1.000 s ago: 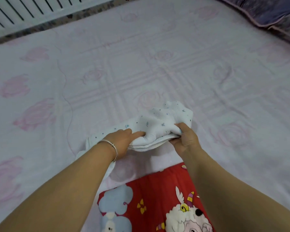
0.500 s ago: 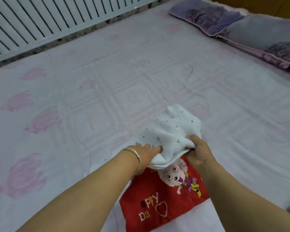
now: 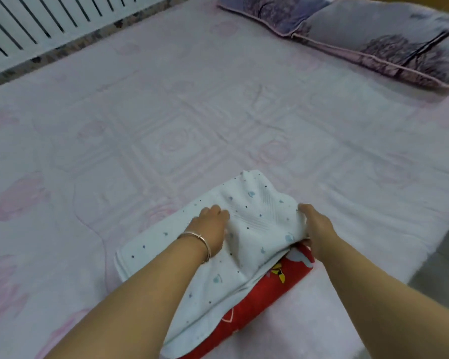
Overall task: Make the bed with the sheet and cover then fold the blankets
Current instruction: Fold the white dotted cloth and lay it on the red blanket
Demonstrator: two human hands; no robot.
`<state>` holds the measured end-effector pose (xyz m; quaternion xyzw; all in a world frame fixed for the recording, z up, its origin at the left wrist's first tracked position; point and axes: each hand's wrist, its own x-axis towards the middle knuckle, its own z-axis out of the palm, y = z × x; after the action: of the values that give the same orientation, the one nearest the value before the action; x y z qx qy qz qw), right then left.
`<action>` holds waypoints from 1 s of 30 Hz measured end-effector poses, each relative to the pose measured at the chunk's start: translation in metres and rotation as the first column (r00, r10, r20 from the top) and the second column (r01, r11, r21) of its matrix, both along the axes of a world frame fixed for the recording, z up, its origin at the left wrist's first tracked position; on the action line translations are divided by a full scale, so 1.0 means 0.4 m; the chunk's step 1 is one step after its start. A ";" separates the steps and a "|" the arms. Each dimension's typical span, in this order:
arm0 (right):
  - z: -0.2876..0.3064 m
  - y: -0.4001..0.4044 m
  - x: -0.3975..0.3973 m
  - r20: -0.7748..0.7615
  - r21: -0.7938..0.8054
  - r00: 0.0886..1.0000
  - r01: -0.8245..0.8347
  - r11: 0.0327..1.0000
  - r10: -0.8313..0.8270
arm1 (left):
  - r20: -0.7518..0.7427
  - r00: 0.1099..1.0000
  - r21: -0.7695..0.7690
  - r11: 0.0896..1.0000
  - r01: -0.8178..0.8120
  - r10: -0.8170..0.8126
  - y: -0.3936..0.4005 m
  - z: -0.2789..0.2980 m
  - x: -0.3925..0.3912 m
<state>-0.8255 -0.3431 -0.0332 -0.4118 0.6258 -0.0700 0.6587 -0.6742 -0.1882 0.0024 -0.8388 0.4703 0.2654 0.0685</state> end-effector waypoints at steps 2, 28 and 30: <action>-0.013 -0.054 0.017 -0.077 -0.097 0.992 -0.109 0.989 0.102 | 0.055 0.997 -0.107 0.993 -0.057 0.063 -0.052 -0.006 0.020; -0.176 -0.268 0.349 0.442 0.038 0.637 -0.716 0.697 0.631 | -0.633 0.672 0.152 0.913 -0.378 0.383 -0.311 -0.136 0.273; -0.166 -0.272 0.350 0.414 0.009 0.675 -0.674 0.739 0.611 | -0.606 0.676 0.162 0.897 -0.412 0.420 -0.303 -0.142 0.279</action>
<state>-0.6855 -0.4519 -0.0996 -0.5290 0.3022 0.1382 0.7808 -0.5624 -0.3095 -0.0543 -0.7861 0.2609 0.5402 -0.1489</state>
